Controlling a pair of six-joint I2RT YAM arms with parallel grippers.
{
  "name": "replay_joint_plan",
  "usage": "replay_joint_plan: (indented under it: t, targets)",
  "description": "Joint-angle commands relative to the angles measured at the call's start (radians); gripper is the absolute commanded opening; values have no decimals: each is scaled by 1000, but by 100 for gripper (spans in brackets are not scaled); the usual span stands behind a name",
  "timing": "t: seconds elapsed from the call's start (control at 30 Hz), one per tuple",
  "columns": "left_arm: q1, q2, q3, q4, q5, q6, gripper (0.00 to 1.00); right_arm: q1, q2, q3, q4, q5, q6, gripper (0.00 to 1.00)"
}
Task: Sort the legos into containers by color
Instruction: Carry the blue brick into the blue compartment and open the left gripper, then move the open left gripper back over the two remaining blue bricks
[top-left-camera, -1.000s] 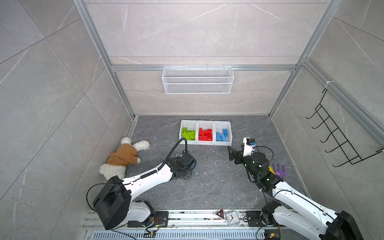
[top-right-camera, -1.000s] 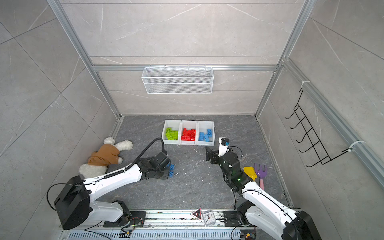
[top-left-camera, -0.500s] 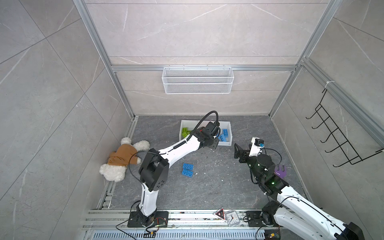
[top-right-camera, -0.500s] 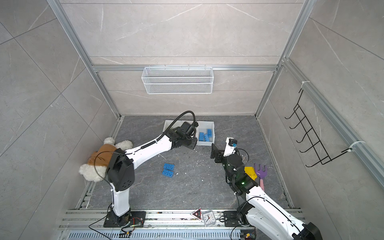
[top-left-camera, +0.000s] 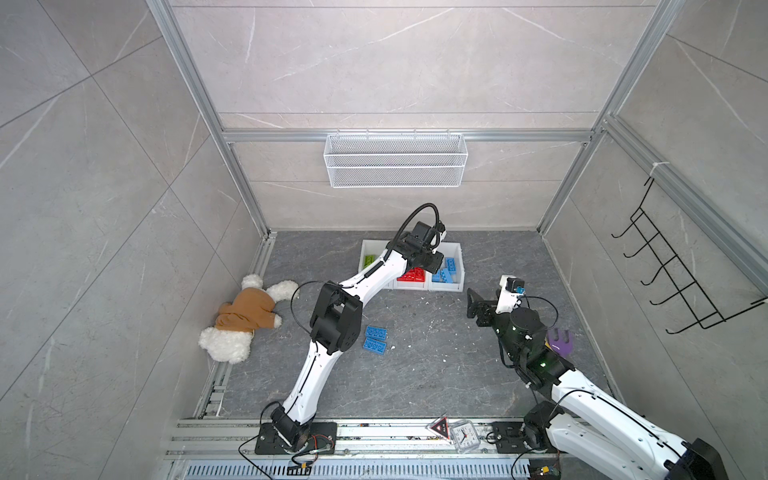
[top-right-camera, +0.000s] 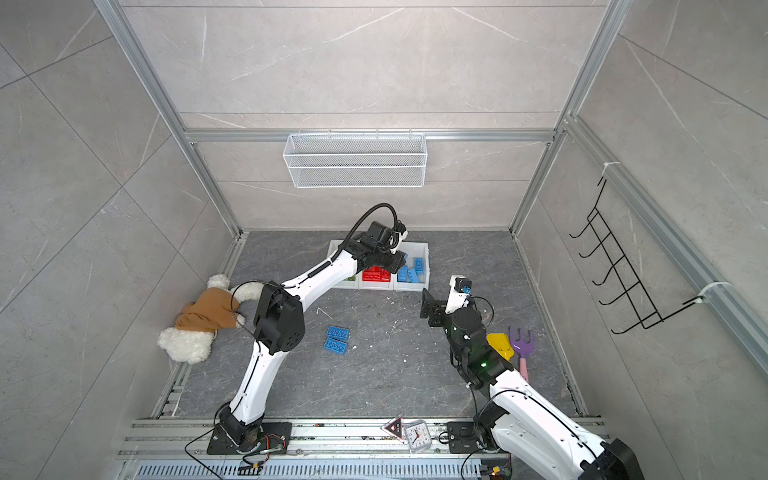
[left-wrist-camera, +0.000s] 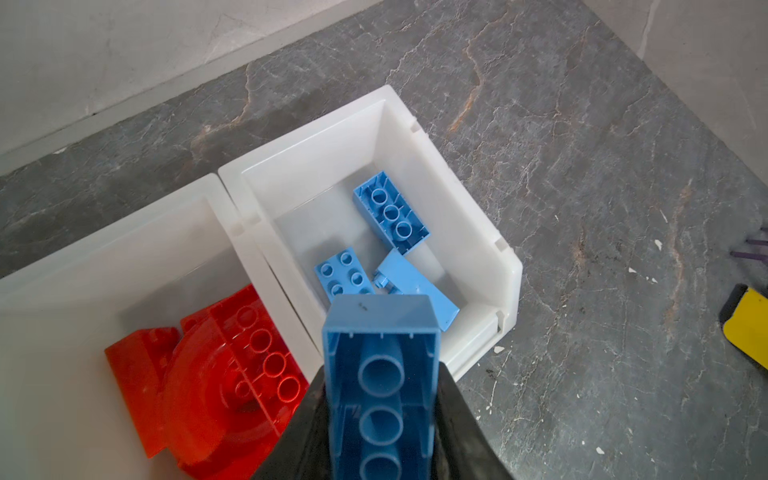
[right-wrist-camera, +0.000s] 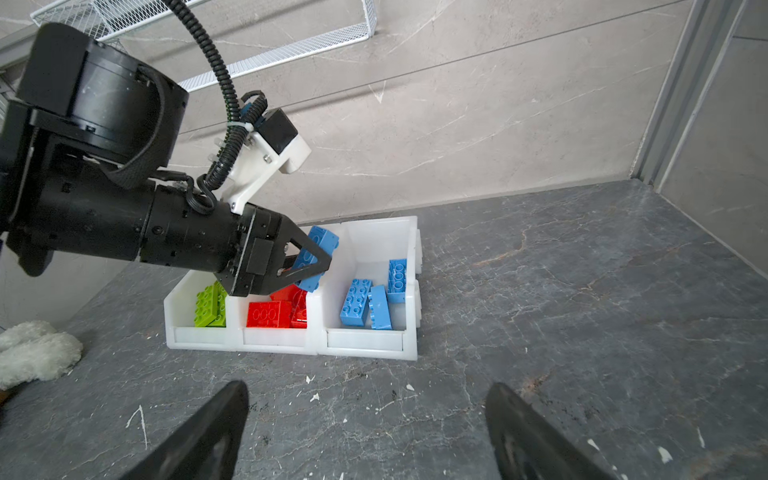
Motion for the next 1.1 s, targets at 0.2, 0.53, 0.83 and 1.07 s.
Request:
replay_joint_plan:
  t: [0.2, 0.53, 0.83, 1.07]
  targets:
    - [5, 101, 126, 26, 84, 39, 34, 1, 7, -5, 13, -18, 9, 90]
    - [19, 32, 120, -45, -32, 29, 77, 1, 3, -2, 7, -29, 8, 90]
    - [16, -326, -353, -98, -193, -61, 80, 1, 11, 1, 6, -36, 9, 90]
    - [9, -611, -780, -94, -282, -187, 80, 0, 25, 4, 7, -42, 9, 91]
